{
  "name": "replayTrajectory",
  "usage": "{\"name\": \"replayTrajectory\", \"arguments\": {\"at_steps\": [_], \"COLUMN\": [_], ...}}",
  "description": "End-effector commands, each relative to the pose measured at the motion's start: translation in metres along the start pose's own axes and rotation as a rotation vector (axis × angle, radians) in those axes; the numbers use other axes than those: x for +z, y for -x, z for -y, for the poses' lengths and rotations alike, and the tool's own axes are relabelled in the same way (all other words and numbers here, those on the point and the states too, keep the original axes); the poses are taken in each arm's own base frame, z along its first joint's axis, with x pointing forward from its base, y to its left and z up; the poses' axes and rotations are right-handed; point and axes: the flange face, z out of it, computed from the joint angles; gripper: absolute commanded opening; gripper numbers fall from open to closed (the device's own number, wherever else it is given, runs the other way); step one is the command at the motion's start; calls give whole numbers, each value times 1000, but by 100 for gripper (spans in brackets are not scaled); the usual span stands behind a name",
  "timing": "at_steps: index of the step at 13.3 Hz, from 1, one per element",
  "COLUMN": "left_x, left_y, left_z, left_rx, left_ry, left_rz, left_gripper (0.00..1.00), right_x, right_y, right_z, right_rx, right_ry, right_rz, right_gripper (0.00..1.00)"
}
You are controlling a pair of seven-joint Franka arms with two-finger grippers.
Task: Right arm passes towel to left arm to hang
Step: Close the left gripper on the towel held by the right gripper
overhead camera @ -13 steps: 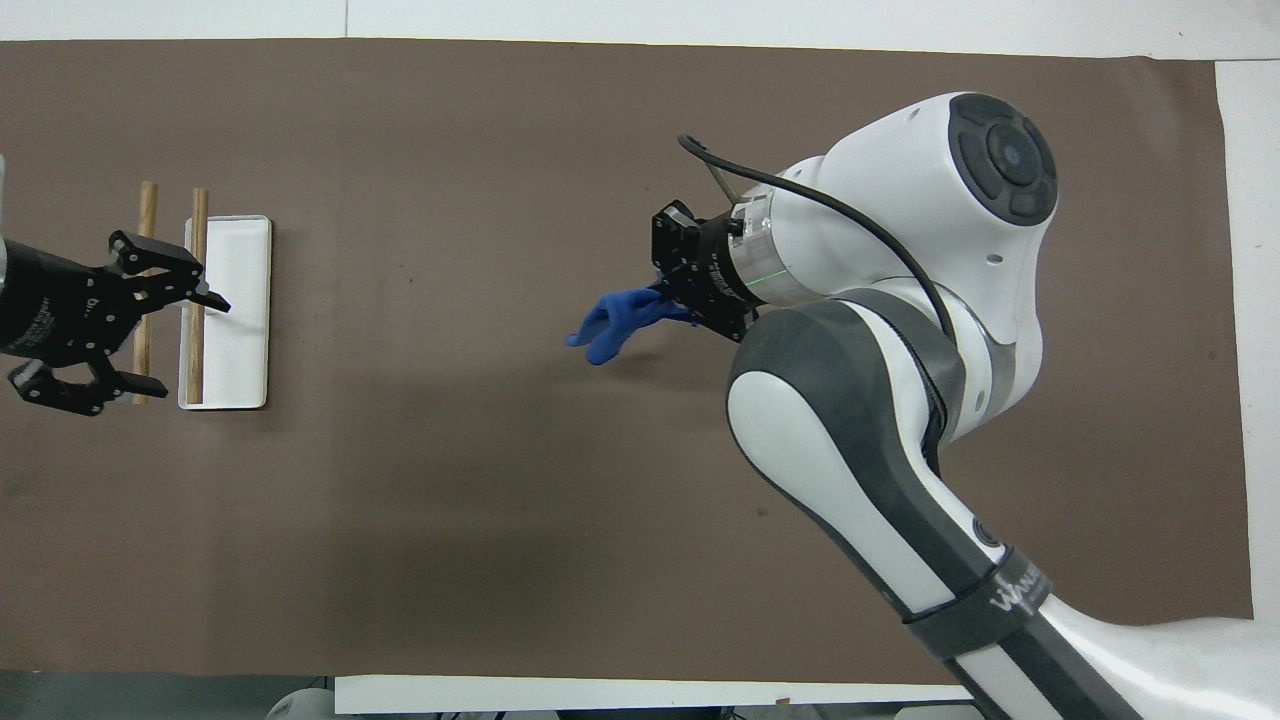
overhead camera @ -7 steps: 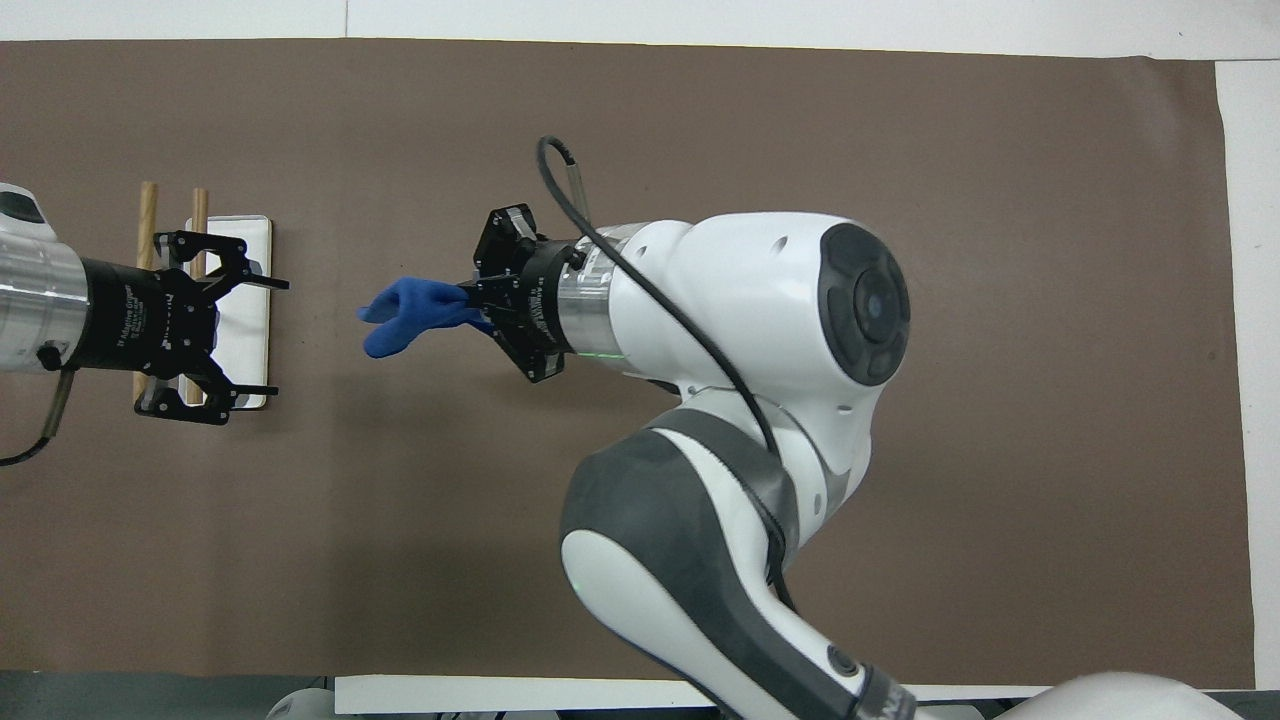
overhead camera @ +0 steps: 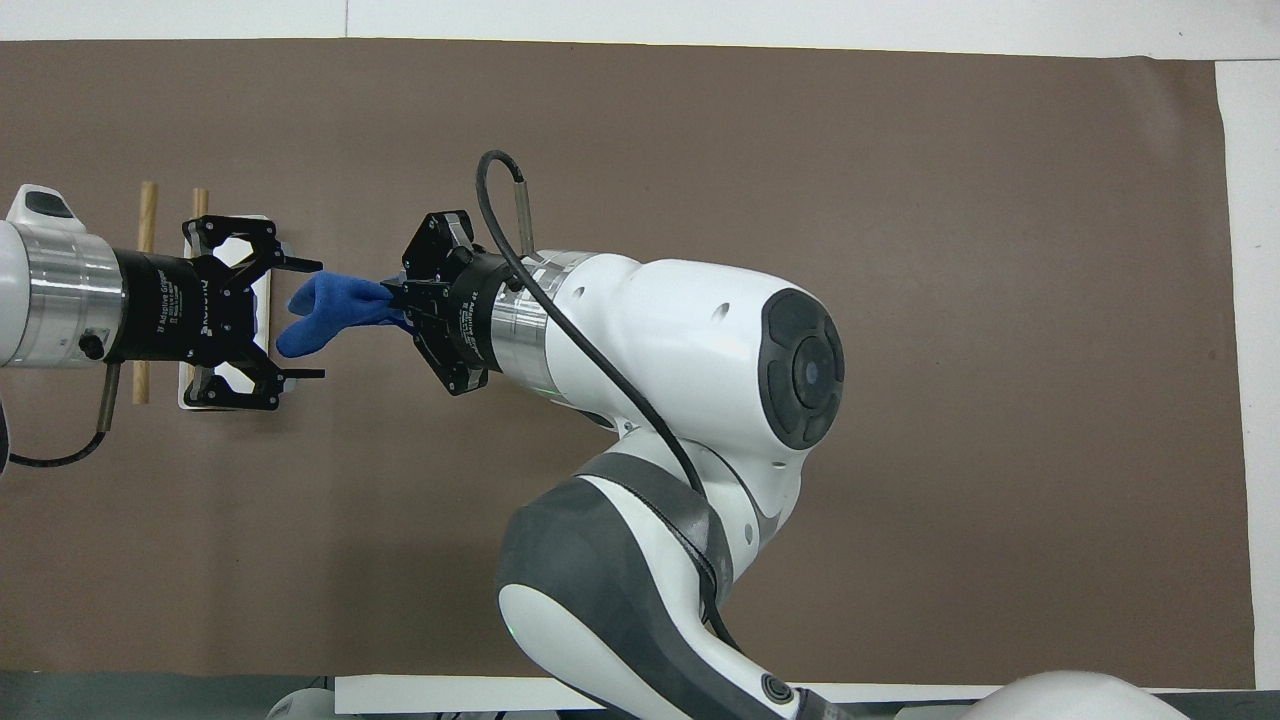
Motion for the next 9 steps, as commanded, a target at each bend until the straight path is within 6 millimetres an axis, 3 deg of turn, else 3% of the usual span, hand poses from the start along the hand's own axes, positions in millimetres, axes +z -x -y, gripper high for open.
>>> {"name": "replayTrajectory", "arguments": {"at_steps": [1,2,4,7,9], "left_x": [0,5,7,7,7], "left_y": [7,14,12,7,5], "left_z": [3,7,8,7,5], "left_rx": [-22,-11,-23,-31,-28], "left_ry": [21,7,4,8,12], "left_rz": [19,20,19,17,15], "left_gripper": [100,99,82,30,10], "right_x": [2,1,1,1,1], "right_y": [3,4,3,4,3], "right_z": [4,4,4,4,4], "right_rx": [17,16,16,16,14], "right_ry": [-2,-3,-2,-3,-2], "right_rz": [21,22,21,22,21], "right_gripper": [0,0,0,0,0]}}
